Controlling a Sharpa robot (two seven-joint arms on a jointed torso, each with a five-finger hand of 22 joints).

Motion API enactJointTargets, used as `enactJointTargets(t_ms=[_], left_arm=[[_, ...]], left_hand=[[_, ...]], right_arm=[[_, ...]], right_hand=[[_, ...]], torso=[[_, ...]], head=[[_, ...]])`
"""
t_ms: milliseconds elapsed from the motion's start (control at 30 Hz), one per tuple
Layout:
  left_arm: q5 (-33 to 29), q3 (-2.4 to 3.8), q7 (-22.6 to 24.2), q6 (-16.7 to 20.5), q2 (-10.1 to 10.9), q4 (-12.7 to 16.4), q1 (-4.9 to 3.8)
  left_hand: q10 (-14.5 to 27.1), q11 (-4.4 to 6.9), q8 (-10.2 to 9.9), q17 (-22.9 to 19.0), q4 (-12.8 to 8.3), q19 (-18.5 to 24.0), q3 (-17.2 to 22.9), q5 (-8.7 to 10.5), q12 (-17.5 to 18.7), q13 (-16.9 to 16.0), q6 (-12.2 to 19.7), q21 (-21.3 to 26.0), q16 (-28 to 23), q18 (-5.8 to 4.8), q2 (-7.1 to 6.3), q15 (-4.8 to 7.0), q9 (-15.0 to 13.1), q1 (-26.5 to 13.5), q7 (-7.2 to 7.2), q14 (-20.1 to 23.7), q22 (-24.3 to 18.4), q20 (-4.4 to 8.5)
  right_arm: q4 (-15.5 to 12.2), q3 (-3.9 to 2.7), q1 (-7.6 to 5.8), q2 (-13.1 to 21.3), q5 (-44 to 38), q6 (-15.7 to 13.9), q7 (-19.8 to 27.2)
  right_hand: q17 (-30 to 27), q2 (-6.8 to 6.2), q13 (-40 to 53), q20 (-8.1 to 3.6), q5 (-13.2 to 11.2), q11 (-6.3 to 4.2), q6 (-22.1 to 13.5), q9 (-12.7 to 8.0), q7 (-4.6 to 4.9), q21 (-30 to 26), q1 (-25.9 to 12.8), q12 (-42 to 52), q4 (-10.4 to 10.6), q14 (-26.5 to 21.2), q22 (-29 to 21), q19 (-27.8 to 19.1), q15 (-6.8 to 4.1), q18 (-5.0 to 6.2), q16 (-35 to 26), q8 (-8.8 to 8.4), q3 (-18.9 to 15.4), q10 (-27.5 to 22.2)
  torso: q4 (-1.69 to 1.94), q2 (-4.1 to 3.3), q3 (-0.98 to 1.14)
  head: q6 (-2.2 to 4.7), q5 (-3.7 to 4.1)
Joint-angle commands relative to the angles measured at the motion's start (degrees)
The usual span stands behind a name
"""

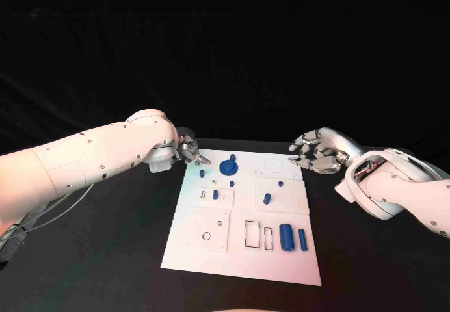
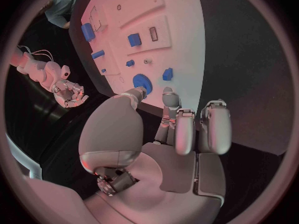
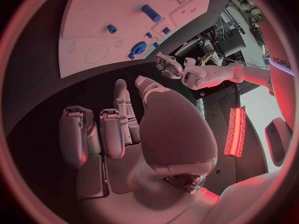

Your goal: Assemble the parts on the task board

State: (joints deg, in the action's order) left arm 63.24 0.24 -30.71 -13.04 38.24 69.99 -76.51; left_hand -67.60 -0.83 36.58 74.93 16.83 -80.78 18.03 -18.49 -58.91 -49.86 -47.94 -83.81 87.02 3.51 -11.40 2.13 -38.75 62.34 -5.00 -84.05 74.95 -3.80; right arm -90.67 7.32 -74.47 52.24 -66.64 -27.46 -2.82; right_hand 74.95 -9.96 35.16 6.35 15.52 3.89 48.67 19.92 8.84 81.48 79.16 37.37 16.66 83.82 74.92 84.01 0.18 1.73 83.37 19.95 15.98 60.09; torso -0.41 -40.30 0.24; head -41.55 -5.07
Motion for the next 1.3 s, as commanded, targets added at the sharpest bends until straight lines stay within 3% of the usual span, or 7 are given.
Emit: enactJointTargets(t_ms=[33,333,633,800,867,967,1300], left_arm=[[2.64,0.05,-0.89,-3.24,-0.68,-1.01,-0.18],[2.95,-0.04,-1.25,-4.91,-2.65,-3.92,-0.22],[2.38,-0.84,-0.58,-5.52,-4.46,-6.48,-0.17],[2.14,-1.16,-0.41,-5.92,-4.95,-7.16,-0.14],[2.08,-1.27,-0.43,-6.08,-5.08,-7.40,-0.13],[2.05,-1.33,-0.44,-6.27,-5.17,-7.57,-0.12],[1.96,-1.52,0.22,-6.77,-5.54,-7.75,-0.08]], left_hand=[[-0.13,-0.07,0.23,10.81,-0.03,-0.23,-0.24,-0.01,0.15,0.05,-0.40,-0.14,0.09,-0.63,0.31,0.32,0.06,-0.14,-0.02,-4.56,3.47,-0.04],[0.21,-0.13,0.13,10.79,0.04,-0.07,-0.37,0.05,0.39,0.38,-0.22,-0.04,0.07,-0.58,0.39,0.31,0.13,-0.28,-0.09,-4.54,3.28,-0.02],[0.65,-0.24,0.00,10.76,0.08,0.05,-0.72,0.27,0.55,0.61,0.02,0.04,0.06,-0.55,0.57,0.21,0.25,-0.76,-0.21,-4.51,3.15,0.00],[0.72,-0.26,-0.01,10.76,0.07,0.08,-0.77,0.33,0.58,0.66,0.05,0.05,0.06,-0.54,0.61,0.20,0.27,-0.84,-0.23,-4.50,3.13,0.00],[0.74,-0.26,-0.01,10.75,0.07,0.16,-0.77,0.33,0.59,0.68,0.05,0.11,0.05,-0.52,0.62,0.20,0.27,-0.84,-0.23,-4.50,3.02,0.00],[0.79,-0.26,-0.01,10.74,0.04,0.14,-0.76,0.34,0.61,0.72,0.06,0.09,0.05,-0.53,0.69,0.19,0.28,-0.80,-0.23,-4.49,3.06,0.00],[0.98,-0.27,-0.01,10.76,-0.10,0.23,-0.60,0.35,0.49,0.67,0.14,0.15,0.06,-0.51,0.98,0.16,0.34,-0.14,-0.23,-4.47,2.98,-0.03]], right_arm=[[-0.14,0.00,0.03,-0.05,-0.19,-0.79,0.31],[-0.25,0.00,0.03,-0.11,-0.10,-1.04,0.37],[-0.25,0.00,0.02,-0.17,0.40,-1.67,0.78],[-0.11,0.00,0.01,-0.21,2.50,-2.67,1.96],[-0.02,0.00,0.00,-0.22,3.73,-3.15,2.66],[0.04,0.00,-0.01,-0.23,4.93,-3.66,3.36],[0.42,0.00,-0.03,-0.37,10.54,-5.38,6.11]], right_hand=[[2.18,-0.20,-0.13,-0.42,0.20,0.08,0.35,-0.09,-0.02,0.15,-0.65,-0.25,0.02,3.19,9.55,0.46,-0.41,0.51,-0.31,-0.27,0.24,0.49],[2.10,-0.22,-0.17,-0.42,0.19,0.08,0.35,-0.09,-0.02,0.14,-0.76,-0.29,0.02,3.17,9.55,0.46,-0.41,0.51,-0.36,-0.28,0.24,0.50],[1.85,-0.27,-0.29,-0.43,0.17,0.09,0.32,-0.11,-0.02,-0.12,-1.01,-0.42,0.01,3.11,9.39,0.30,-0.41,0.58,-0.51,-0.33,0.23,0.46],[-9.29,-0.54,-1.71,-0.33,0.26,0.28,-0.17,-0.22,0.18,-11.55,-1.53,-1.96,-0.15,-0.67,2.18,-6.93,-0.30,3.26,-8.25,-0.69,0.99,-0.21],[-28.09,-0.92,-3.94,0.14,0.36,0.78,-0.79,-0.16,0.72,-30.94,-1.70,-4.24,-0.26,-8.52,-10.00,-18.22,0.24,6.92,-24.01,-0.76,1.81,-1.37],[-35.98,-0.91,-6.62,0.59,0.51,1.31,-1.25,-0.04,1.01,-44.61,-1.78,-6.41,-0.22,-12.36,-19.03,-24.15,0.62,8.71,-33.24,-0.65,2.67,-1.80],[-41.40,-1.25,-14.37,2.10,0.83,2.83,-3.08,0.20,2.35,-55.70,-1.43,-12.13,-0.39,-14.61,-28.25,-24.50,2.21,8.76,-46.20,-0.38,4.12,-3.11]], torso=[[-0.04,0.08,0.04],[-0.07,0.10,0.06],[-0.08,0.03,0.07],[-0.10,0.06,0.05],[-0.05,0.12,0.07],[-0.03,0.17,0.09],[-0.01,0.14,0.07]], head=[[-0.11,-0.24],[-0.13,-0.37],[-0.15,-0.55],[-0.22,-0.56],[-0.24,-0.57],[-0.26,-0.59],[-0.34,-0.64]])
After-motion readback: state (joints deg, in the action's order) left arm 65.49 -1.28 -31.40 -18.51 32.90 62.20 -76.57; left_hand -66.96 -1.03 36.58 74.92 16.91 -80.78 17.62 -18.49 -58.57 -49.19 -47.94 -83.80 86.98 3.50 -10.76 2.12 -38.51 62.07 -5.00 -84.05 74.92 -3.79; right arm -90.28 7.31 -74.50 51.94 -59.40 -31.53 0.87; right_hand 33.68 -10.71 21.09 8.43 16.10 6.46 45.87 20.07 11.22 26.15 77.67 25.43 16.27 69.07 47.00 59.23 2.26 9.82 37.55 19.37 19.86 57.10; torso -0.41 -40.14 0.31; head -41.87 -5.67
